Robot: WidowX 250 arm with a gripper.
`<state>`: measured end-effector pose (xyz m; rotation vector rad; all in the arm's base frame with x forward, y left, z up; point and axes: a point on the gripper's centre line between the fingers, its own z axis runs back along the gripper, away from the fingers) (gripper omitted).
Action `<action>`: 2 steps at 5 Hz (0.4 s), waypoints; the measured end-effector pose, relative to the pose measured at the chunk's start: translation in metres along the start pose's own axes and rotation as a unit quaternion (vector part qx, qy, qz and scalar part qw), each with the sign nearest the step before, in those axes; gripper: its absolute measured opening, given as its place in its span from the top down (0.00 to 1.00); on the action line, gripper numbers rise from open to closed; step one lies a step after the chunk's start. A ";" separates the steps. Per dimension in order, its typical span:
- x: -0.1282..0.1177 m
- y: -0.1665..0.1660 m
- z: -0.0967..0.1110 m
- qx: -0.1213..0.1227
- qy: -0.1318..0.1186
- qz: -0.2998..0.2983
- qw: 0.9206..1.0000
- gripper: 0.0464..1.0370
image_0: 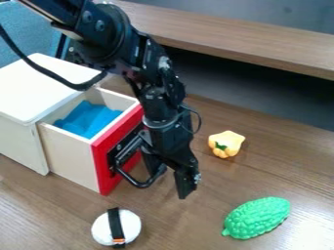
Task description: Open the drawer
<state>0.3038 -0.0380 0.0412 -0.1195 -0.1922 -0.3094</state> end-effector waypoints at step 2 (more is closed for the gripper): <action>0.000 -0.015 -0.002 0.000 0.010 -0.018 1.000 0.04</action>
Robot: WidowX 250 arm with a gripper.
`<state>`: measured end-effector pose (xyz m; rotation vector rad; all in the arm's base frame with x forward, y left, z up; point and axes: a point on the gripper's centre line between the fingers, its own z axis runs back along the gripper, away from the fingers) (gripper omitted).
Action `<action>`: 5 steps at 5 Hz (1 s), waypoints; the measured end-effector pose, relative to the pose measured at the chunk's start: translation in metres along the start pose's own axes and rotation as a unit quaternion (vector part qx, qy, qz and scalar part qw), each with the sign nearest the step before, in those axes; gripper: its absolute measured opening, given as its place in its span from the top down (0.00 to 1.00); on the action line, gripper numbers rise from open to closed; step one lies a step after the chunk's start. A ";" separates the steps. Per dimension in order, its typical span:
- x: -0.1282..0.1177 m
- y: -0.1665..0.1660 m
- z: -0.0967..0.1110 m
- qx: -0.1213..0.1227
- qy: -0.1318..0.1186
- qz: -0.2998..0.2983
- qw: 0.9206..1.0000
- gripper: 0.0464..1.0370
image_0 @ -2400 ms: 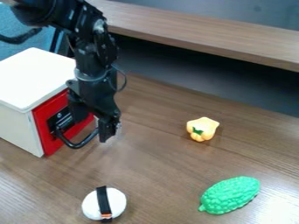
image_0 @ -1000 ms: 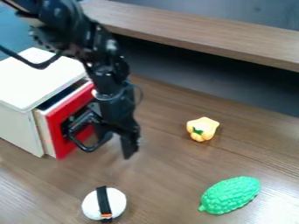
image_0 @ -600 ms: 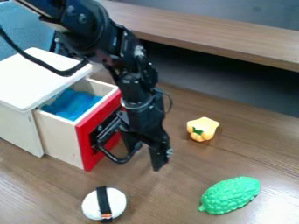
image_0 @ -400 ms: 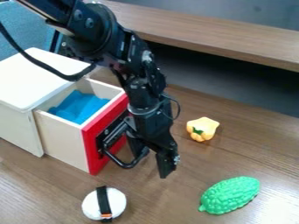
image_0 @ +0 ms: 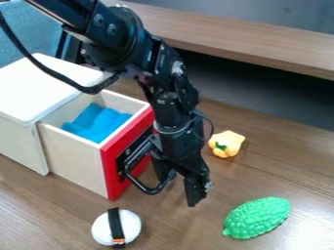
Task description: Open the drawer
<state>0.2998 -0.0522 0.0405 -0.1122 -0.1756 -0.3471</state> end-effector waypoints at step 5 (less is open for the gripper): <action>0.016 -0.006 0.127 0.044 -0.002 -0.002 0.999 0.04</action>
